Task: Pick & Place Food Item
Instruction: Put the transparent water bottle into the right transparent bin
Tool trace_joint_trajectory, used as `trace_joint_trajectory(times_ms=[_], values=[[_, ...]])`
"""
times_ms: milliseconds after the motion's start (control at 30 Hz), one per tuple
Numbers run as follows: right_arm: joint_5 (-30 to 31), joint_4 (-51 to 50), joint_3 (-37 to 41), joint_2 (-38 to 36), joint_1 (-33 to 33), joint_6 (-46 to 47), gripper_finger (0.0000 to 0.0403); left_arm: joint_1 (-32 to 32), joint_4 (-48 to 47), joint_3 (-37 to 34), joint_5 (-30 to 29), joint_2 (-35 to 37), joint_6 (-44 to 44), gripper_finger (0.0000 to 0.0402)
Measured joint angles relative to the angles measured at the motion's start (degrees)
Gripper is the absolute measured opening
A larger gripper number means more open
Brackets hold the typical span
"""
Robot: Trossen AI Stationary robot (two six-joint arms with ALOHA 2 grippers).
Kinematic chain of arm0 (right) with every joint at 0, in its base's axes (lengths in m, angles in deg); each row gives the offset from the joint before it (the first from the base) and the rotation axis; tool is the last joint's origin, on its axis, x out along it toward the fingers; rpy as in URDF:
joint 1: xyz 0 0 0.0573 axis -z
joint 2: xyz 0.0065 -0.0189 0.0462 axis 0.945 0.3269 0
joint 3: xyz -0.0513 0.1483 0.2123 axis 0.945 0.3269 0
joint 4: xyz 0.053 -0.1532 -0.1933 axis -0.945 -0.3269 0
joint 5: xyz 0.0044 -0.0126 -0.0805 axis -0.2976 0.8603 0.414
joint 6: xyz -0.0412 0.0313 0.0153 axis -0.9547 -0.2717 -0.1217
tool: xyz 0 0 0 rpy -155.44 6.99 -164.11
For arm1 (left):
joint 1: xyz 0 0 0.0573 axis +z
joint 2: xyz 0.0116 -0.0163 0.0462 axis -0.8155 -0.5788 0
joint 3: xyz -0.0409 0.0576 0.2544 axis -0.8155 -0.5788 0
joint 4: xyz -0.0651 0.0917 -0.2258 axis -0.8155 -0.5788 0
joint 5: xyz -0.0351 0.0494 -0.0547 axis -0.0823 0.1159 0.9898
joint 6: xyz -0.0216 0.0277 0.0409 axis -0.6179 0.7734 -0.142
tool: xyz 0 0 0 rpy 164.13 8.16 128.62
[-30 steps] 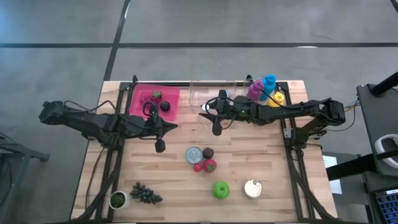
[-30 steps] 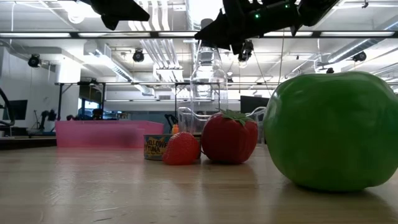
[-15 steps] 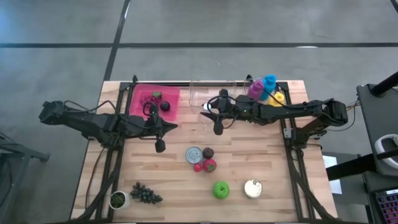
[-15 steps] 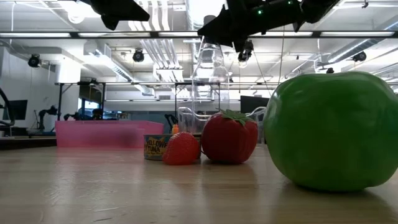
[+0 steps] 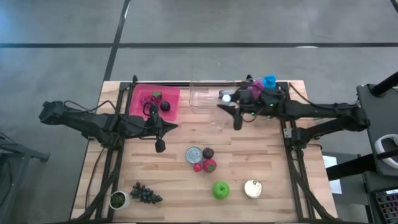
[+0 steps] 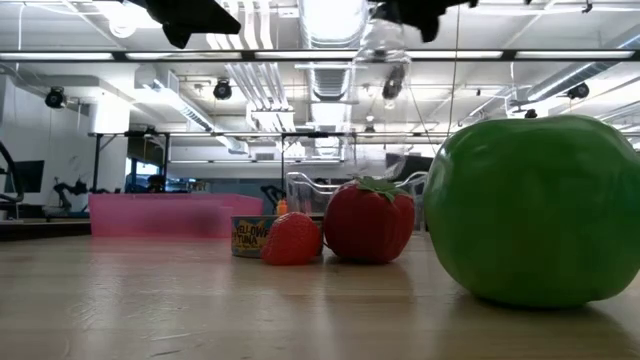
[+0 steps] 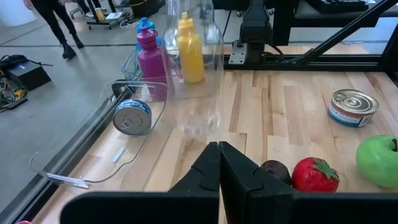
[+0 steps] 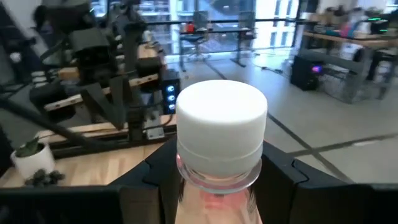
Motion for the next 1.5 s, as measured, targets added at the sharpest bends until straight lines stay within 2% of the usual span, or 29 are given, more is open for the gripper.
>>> trace_joint_trajectory(times_ms=[267, 733, 867, 1100, 1300, 1500], values=[[13.23, -9.78, -0.02, -10.14, -0.04, 2.56, 0.0146, 0.00, 0.00, 0.00, -0.01, 0.01, 0.01, 0.0001], [25.60, -21.28, -0.31, -20.62, -1.30, 4.83, 0.0148, -0.01, -0.01, 0.00, -0.01, 0.00, 0.02, 0.0001], [26.96, -29.34, -4.07, -21.63, -1.32, 7.14, 0.0149, 0.00, 0.00, 0.00, -0.01, 0.01, 0.02, 0.0001], [35.28, -39.09, -9.54, -20.61, -1.30, 8.99, 0.0149, -0.02, -0.01, 0.00, -0.01, 0.01, 0.02, 0.0001], [36.91, -39.85, -9.82, -20.71, -1.28, 9.92, 0.0150, -0.01, -0.01, 0.00, -0.01, 0.01, 0.02, 0.0001], [44.10, -40.01, -7.70, -20.92, -1.26, 10.25, 0.0150, 0.00, -0.02, 0.00, -0.01, 0.01, 0.02, 0.0001]])
